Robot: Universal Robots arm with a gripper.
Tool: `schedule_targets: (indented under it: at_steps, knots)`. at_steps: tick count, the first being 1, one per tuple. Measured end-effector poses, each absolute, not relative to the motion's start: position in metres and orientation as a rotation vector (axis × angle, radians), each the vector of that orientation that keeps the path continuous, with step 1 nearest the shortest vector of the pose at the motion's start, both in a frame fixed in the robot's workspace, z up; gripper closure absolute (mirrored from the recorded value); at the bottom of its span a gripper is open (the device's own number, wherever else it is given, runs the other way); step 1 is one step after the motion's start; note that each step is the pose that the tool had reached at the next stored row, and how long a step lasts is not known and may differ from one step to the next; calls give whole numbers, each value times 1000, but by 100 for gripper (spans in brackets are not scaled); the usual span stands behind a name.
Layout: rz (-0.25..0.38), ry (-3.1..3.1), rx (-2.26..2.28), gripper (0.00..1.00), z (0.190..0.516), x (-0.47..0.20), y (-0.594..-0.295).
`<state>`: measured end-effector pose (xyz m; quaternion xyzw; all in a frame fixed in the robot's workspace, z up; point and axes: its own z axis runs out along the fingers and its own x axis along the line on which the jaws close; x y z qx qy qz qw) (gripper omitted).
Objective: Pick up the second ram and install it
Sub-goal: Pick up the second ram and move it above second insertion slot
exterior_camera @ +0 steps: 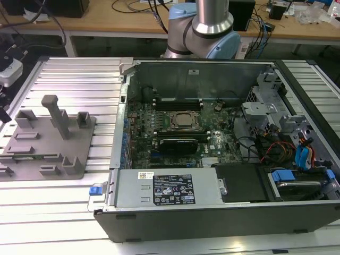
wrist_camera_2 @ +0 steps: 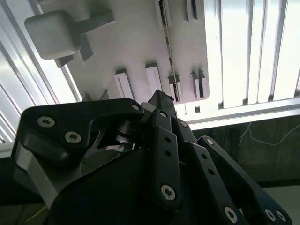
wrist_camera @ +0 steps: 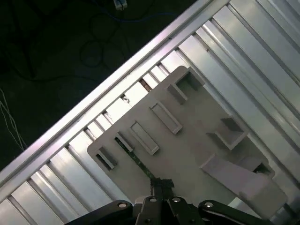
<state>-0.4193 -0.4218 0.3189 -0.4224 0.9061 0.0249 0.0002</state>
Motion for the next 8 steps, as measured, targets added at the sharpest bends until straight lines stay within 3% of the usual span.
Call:
schedule_targets:
  at_steps: [8]
  knots:
    - [78,2617,-1750,92,318,-419,-422]
